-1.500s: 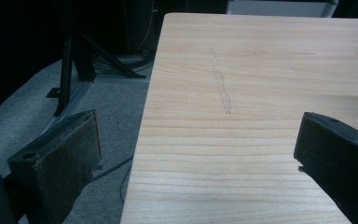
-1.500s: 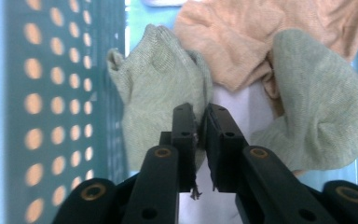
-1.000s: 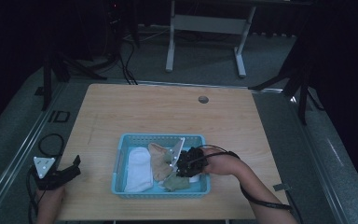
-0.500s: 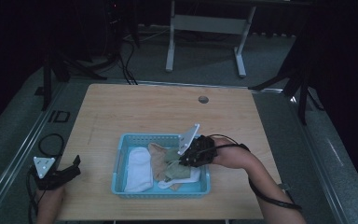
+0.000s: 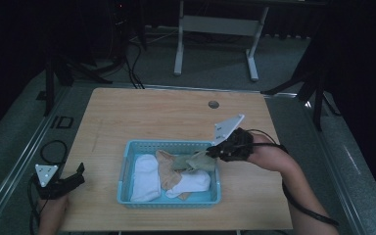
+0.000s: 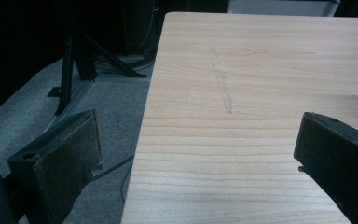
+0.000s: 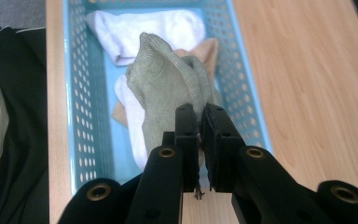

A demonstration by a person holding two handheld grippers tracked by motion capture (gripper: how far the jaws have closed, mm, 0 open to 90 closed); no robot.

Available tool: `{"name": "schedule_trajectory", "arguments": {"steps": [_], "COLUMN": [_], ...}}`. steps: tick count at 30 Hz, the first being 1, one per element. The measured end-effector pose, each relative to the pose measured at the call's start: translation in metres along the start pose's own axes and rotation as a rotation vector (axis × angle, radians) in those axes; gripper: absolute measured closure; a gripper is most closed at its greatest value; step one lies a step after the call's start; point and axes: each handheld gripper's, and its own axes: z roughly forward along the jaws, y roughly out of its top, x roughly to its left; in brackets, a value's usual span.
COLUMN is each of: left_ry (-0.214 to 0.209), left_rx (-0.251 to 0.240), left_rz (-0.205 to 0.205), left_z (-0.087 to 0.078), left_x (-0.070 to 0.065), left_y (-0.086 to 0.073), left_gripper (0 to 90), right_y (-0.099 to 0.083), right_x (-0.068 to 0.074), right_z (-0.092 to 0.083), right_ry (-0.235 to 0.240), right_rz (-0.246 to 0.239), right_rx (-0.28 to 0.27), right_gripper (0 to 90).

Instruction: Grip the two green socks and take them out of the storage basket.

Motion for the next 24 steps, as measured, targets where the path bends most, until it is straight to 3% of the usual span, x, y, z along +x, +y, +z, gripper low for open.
{"name": "schedule_trajectory", "arguments": {"steps": [1, 6, 10, 14, 19, 24], "left_ry": [0.000, 0.001, 0.000, 0.002, 0.003, 0.004], "left_rx": [0.000, 0.000, 0.001, 0.001, 0.001, -0.002], "left_rz": [0.000, 0.000, 0.001, 0.001, 0.001, 0.002], "left_z": [0.000, 0.000, 0.000, 0.000, 0.000, 0.000], "left_x": [0.000, 0.000, 0.000, 0.000, -0.001, -0.001], "left_y": [0.000, 0.000, 0.000, 0.000, 0.000, 0.000], "left_gripper": [0.3, 0.4, 0.4, 0.4, 0.4, 0.4], "right_y": [-0.009, -0.038, -0.049, -0.080, -0.107, -0.129], "right_x": [-0.002, -0.007, -0.007, -0.006, -0.002, 0.005], "right_z": [-0.009, -0.029, -0.033, -0.042, -0.041, -0.028], "right_ry": [-0.027, -0.068, -0.079, -0.083, -0.071, -0.049], "right_rz": [0.024, 0.090, 0.107, 0.167, 0.216, 0.244], "right_rx": [0.000, 0.008, 0.017, 0.017, 0.023, 0.040], "right_gripper": [84.4, 84.4, 84.4, 84.4, 84.4, 84.4]}}
